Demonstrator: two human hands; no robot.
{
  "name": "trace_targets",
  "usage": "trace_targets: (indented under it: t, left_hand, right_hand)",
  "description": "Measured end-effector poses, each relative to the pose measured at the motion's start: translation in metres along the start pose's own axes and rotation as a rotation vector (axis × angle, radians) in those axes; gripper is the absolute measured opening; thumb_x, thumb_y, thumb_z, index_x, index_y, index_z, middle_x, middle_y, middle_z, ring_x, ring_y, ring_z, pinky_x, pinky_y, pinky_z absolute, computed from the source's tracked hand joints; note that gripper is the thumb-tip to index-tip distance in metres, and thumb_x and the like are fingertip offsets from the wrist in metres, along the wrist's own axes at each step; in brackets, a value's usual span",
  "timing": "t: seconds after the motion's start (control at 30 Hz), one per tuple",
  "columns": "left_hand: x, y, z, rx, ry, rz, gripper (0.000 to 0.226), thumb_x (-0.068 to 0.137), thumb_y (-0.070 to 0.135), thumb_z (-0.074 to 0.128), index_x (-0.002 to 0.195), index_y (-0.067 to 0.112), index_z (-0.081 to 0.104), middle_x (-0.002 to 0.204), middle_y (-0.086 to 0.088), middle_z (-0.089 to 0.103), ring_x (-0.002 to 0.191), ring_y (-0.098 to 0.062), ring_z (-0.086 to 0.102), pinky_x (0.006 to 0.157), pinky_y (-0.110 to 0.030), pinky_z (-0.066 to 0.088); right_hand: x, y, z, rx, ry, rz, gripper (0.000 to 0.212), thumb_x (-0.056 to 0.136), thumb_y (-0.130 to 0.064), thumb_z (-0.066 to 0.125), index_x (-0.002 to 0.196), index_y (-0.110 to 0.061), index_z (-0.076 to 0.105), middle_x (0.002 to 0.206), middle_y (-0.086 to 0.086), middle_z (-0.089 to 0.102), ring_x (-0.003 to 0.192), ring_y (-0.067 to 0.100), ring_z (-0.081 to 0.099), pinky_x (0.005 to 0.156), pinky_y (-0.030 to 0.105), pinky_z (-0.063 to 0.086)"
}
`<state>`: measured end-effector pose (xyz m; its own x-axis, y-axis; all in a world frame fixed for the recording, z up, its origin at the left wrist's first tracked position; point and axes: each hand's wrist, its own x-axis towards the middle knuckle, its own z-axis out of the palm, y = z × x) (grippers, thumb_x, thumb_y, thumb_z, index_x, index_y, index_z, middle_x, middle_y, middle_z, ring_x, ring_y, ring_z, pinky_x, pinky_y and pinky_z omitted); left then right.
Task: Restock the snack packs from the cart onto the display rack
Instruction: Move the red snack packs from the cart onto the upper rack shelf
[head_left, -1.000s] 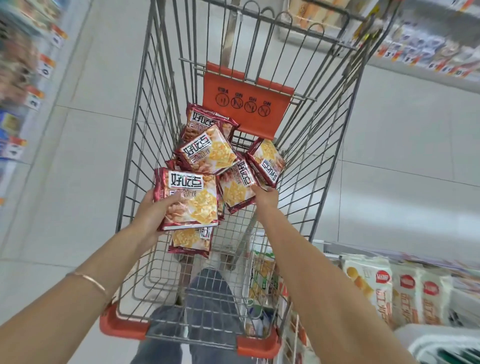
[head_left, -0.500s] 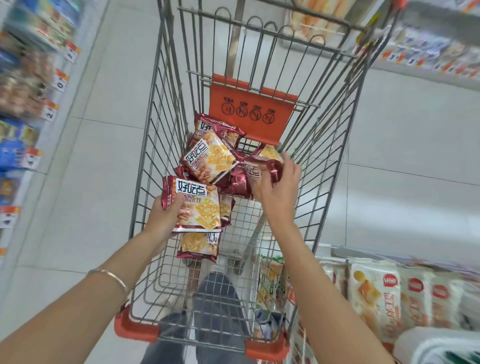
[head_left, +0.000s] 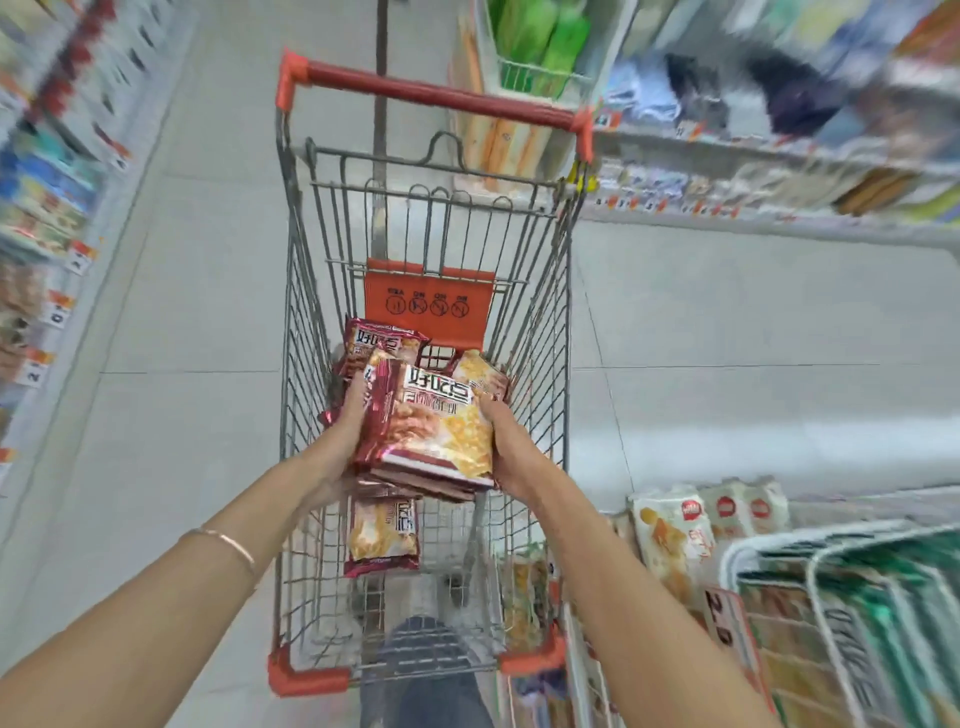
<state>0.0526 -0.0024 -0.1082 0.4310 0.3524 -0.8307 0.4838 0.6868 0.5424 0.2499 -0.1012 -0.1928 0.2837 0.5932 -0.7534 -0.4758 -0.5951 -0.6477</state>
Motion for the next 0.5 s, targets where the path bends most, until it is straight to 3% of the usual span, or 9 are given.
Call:
trace_targets:
  t: [0.1,0.17,0.23,0.33,0.43,0.5]
  left_hand:
    - [-0.042,0.025,0.007,0.257,-0.156,0.082,0.092,0.071,0.077,0.065,0.131,0.008,0.055,0.106,-0.015,0.074,0.099,-0.03,0.07,0.086,-0.04,0.053]
    - [-0.056,0.032,0.006,0.4,-0.18,0.167,0.113,0.051,0.077,0.082,0.133,0.006,0.053,0.109,-0.016,0.073,0.104,-0.033,0.069,0.098,-0.047,0.051]
    - [-0.087,0.041,0.014,0.448,-0.2,0.238,0.109,0.049,0.071,0.087,0.127,0.004,0.053,0.104,-0.017,0.075,0.1,-0.034,0.069,0.102,-0.049,0.049]
    - [-0.142,0.058,0.039,0.45,-0.224,0.337,0.096,0.055,0.06,0.085,0.124,0.003,0.049,0.098,-0.018,0.076,0.086,-0.031,0.072,0.086,-0.042,0.057]
    - [-0.187,0.075,0.068,0.501,-0.284,0.435,0.092,0.056,0.065,0.086,0.121,0.005,0.061,0.106,-0.013,0.075,0.091,-0.028,0.071,0.082,-0.038,0.057]
    - [-0.227,0.083,0.093,0.521,-0.368,0.494,0.064,0.066,0.055,0.079,0.106,0.007,0.067,0.088,-0.007,0.074,0.075,-0.021,0.068,0.069,-0.031,0.055]
  right_hand:
    - [-0.041,-0.013,0.0,-0.011,0.067,-0.104,0.109,0.058,-0.074,0.077,0.148,-0.031,0.034,0.138,0.009,0.06,0.119,0.033,0.064,0.099,0.057,0.05]
    - [-0.098,-0.035,0.011,0.037,0.119,-0.187,0.089,0.07,-0.06,0.071,0.144,-0.022,0.041,0.128,0.014,0.066,0.105,0.033,0.071,0.085,0.049,0.059]
    - [-0.151,-0.053,0.02,0.096,0.159,-0.269,0.069,0.081,-0.052,0.06,0.138,-0.017,0.047,0.123,0.015,0.068,0.098,0.031,0.074,0.074,0.042,0.061]
    - [-0.219,-0.072,0.02,0.116,0.245,-0.385,0.05,0.097,-0.046,0.049,0.131,-0.01,0.055,0.117,0.016,0.071,0.095,0.029,0.074,0.075,0.038,0.061]
    - [-0.29,-0.089,0.015,0.13,0.344,-0.477,0.041,0.102,-0.035,0.042,0.127,-0.008,0.059,0.126,0.021,0.066,0.101,0.033,0.069,0.087,0.044,0.057]
    - [-0.341,-0.098,0.01,0.124,0.408,-0.533,0.041,0.1,-0.038,0.043,0.124,-0.01,0.061,0.122,0.016,0.068,0.105,0.033,0.068,0.097,0.048,0.053]
